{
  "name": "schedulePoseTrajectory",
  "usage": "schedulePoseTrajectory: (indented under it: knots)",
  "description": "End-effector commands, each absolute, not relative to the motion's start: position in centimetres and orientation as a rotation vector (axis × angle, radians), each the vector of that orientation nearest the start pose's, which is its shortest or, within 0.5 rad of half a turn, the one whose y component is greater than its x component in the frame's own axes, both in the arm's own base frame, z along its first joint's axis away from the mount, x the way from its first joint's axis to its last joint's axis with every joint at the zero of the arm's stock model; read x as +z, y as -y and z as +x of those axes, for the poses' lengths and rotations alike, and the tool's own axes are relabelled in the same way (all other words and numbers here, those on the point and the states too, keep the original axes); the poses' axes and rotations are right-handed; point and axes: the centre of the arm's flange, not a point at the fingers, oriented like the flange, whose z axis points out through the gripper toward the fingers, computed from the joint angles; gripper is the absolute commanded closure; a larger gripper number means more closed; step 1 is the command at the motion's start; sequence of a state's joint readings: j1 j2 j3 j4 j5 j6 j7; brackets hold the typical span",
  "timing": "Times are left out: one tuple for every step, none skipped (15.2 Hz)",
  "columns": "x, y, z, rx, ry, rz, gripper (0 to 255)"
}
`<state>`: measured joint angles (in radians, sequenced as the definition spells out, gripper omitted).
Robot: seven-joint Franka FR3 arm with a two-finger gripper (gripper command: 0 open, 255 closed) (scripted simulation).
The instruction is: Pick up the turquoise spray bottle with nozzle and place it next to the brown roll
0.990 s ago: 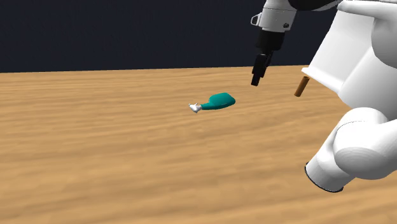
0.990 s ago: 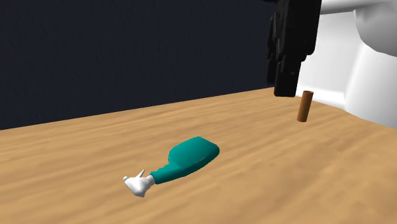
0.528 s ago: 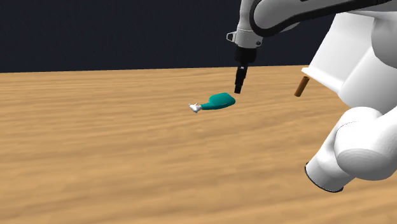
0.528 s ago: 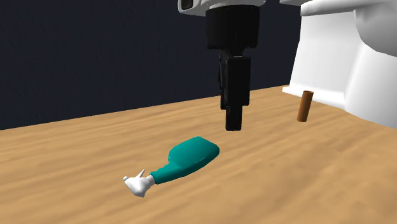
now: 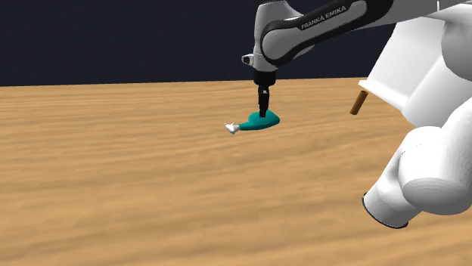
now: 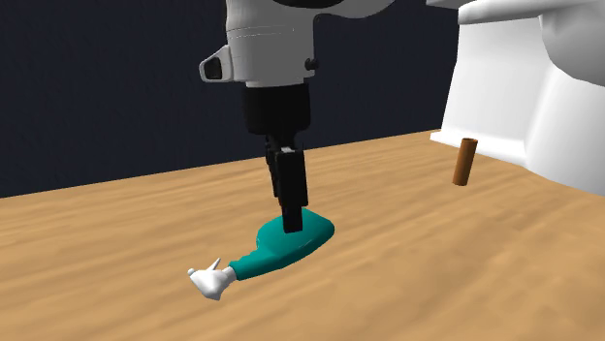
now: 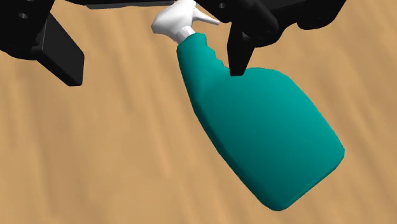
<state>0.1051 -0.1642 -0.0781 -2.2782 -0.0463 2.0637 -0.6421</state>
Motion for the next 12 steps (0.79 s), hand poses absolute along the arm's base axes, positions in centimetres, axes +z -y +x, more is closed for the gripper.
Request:
schedulePoseTrajectory:
  knots:
    - [39.7,-1.9,50.5,0.094,1.175,-2.936,0]
    - [38.8,-2.3,51.5,0.096,1.224,-2.921,0]
    - [38.0,-2.7,52.4,0.099,1.272,-2.906,0]
    - [37.1,-3.1,53.3,0.102,1.321,-2.89,0]
    - [36.2,-3.6,54.3,0.105,1.369,-2.873,0]
    - [35.5,-4.0,55.0,0.107,1.408,-2.859,0]
    - [35.0,-3.9,55.0,0.107,1.408,-2.859,0]
    - [34.5,-3.9,54.9,0.107,1.408,-2.859,0]
    - [34.0,-3.8,54.9,0.107,1.408,-2.859,0]
    - [33.4,-3.8,54.9,0.107,1.408,-2.859,0]
    - [32.9,-3.8,54.9,0.107,1.408,-2.859,0]
    - [32.4,-3.7,54.9,0.107,1.408,-2.859,0]
